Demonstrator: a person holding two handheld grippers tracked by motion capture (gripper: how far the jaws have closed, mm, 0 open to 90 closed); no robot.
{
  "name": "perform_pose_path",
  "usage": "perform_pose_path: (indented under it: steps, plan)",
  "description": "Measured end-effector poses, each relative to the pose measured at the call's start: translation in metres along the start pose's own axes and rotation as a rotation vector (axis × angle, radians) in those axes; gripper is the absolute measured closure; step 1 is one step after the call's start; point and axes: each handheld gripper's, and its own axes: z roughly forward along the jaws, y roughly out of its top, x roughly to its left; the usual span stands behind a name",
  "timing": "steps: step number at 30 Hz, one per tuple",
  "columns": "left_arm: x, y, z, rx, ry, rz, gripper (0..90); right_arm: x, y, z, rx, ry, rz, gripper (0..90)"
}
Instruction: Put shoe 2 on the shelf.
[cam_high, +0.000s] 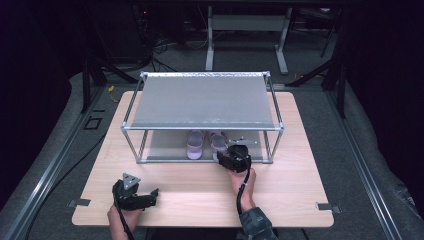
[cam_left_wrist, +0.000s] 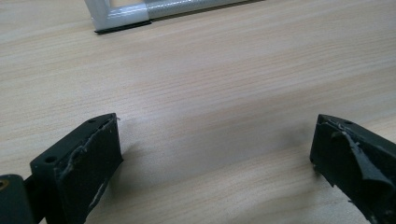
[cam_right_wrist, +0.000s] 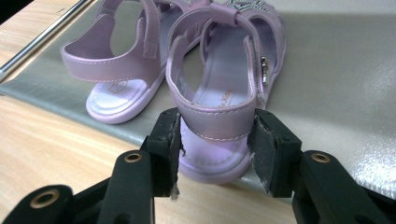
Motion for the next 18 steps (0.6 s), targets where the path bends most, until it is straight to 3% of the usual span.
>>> perform_pose_path:
  steps: [5, 11, 18]
  plan:
    - [0.000, 0.000, 0.000, 0.002, 0.001, 0.000, 1.8, 0.000, 0.002, 0.005, -0.007, -0.002, 0.014, 55.9]
    - [0.000, 0.000, 0.000, 0.000, 0.001, -0.002, 1.9, 0.007, 0.006, 0.014, -0.013, -0.023, -0.009, 61.3]
    - [0.000, 0.000, 0.000, 0.001, 0.001, -0.001, 1.8, 0.004, 0.009, 0.017, -0.003, -0.038, -0.019, 61.8]
